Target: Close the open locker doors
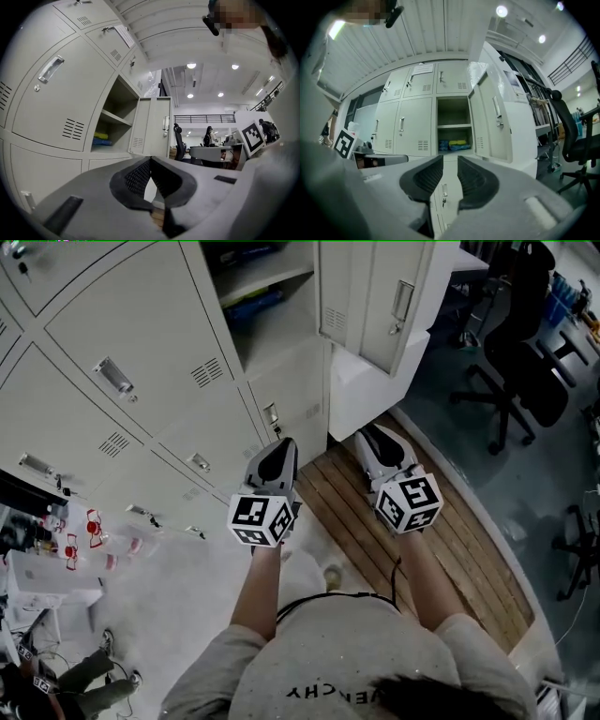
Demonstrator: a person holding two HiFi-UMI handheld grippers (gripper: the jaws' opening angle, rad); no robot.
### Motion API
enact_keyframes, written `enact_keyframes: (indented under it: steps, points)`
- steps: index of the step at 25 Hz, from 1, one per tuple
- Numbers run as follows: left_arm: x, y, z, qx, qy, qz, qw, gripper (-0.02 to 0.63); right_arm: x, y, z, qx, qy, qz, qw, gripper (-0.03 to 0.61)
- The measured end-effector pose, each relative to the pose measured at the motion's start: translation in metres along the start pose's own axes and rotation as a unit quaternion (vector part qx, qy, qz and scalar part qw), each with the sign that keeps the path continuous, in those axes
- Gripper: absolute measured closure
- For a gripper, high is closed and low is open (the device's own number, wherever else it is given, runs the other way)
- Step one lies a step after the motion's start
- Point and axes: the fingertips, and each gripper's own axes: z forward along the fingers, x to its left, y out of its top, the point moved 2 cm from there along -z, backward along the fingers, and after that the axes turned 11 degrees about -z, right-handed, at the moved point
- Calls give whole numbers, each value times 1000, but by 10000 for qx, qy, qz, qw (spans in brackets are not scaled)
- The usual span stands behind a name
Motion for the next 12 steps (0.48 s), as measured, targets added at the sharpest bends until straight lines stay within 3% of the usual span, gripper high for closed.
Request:
enact_keyframes:
  steps: [12]
  points:
    - [-23, -16, 62, 175, -327, 16, 9993, 615, -54, -20, 0, 81, -235, 117, 9996, 426]
